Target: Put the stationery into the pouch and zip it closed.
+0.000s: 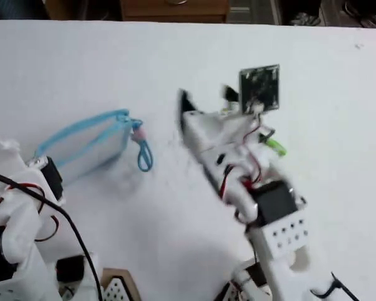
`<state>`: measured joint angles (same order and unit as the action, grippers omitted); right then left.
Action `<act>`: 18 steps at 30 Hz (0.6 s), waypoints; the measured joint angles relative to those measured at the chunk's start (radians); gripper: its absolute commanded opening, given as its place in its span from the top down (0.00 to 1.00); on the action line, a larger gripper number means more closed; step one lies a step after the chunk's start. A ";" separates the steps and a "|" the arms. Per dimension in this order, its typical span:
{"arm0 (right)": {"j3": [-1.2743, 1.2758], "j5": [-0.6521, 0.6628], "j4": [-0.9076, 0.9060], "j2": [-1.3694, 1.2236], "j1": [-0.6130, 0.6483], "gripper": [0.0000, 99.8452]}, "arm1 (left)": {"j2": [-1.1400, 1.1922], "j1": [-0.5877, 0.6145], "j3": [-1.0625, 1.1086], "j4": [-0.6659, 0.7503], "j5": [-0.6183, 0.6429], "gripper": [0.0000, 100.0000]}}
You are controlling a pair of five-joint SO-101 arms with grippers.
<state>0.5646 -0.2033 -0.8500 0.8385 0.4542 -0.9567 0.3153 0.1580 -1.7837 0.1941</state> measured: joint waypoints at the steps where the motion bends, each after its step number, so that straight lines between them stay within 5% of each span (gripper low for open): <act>1: -0.003 0.046 -0.068 -0.026 -0.041 0.70 | 0.000 0.000 0.000 0.000 0.000 0.98; 6: -0.003 0.387 -0.318 -0.235 -0.193 0.70 | 0.000 0.000 0.000 0.000 0.000 0.98; 11: -0.035 0.732 -0.364 -0.502 -0.301 0.70 | 0.000 0.000 0.000 0.000 0.000 0.98; 18: -0.157 0.865 -0.364 -0.895 -0.348 0.70 | 0.000 0.000 0.000 0.000 0.000 0.98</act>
<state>0.4081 0.6621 -1.2137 -0.0560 0.1059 -0.9567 0.3153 0.1580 -1.7837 0.1941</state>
